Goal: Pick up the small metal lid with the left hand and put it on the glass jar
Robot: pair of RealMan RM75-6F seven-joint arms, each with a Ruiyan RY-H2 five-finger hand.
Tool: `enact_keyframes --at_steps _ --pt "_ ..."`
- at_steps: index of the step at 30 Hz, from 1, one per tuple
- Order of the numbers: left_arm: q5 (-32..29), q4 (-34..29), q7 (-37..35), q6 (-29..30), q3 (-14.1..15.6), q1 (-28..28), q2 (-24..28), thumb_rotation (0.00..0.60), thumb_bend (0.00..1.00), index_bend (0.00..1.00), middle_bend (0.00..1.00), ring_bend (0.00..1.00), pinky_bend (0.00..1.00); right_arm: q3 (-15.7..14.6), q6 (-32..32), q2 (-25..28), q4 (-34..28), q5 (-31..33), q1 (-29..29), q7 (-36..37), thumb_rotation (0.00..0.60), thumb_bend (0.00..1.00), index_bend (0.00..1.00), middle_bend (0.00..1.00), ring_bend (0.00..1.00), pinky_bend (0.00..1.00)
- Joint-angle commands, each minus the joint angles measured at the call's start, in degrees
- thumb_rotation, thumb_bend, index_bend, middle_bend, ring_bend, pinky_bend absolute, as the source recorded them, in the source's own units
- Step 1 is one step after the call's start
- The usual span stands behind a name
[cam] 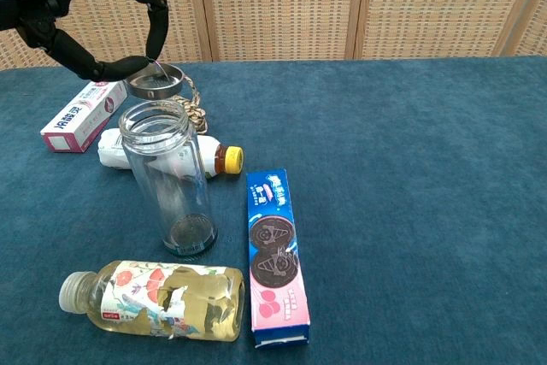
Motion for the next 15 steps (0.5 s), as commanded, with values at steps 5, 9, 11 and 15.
enact_keyframes --at_steps 5,9,11,15 --pt "-2.94 -0.63 3.66 -0.28 0.39 -1.63 -1.87 0.6 0.5 0.58 0.0 0.0 0.0 0.06 0.13 0.07 0.04 -0.01 -0.05 0.33 0.6 0.02 0.0 0.0 0.0 0.0" --pt "-4.17 -0.46 4.62 -0.25 0.94 -2.0 -2.49 0.6 0.5 0.58 0.0 0.0 0.0 0.02 0.05 0.17 0.02 -0.05 -0.05 0.47 0.6 0.02 0.0 0.0 0.0 0.0" --pt "-4.76 -0.06 5.23 -0.38 1.41 -2.2 -2.76 0.6 0.5 0.58 0.0 0.0 0.0 0.06 0.15 0.19 0.04 -0.02 -0.09 0.58 0.6 0.02 0.0 0.0 0.0 0.0" --pt "-5.04 0.4 5.4 -0.13 1.82 -2.34 -3.28 0.6 0.5 0.58 0.0 0.0 0.0 0.06 0.16 0.2 0.07 0.01 -0.13 0.67 0.6 0.02 0.0 0.0 0.0 0.0"
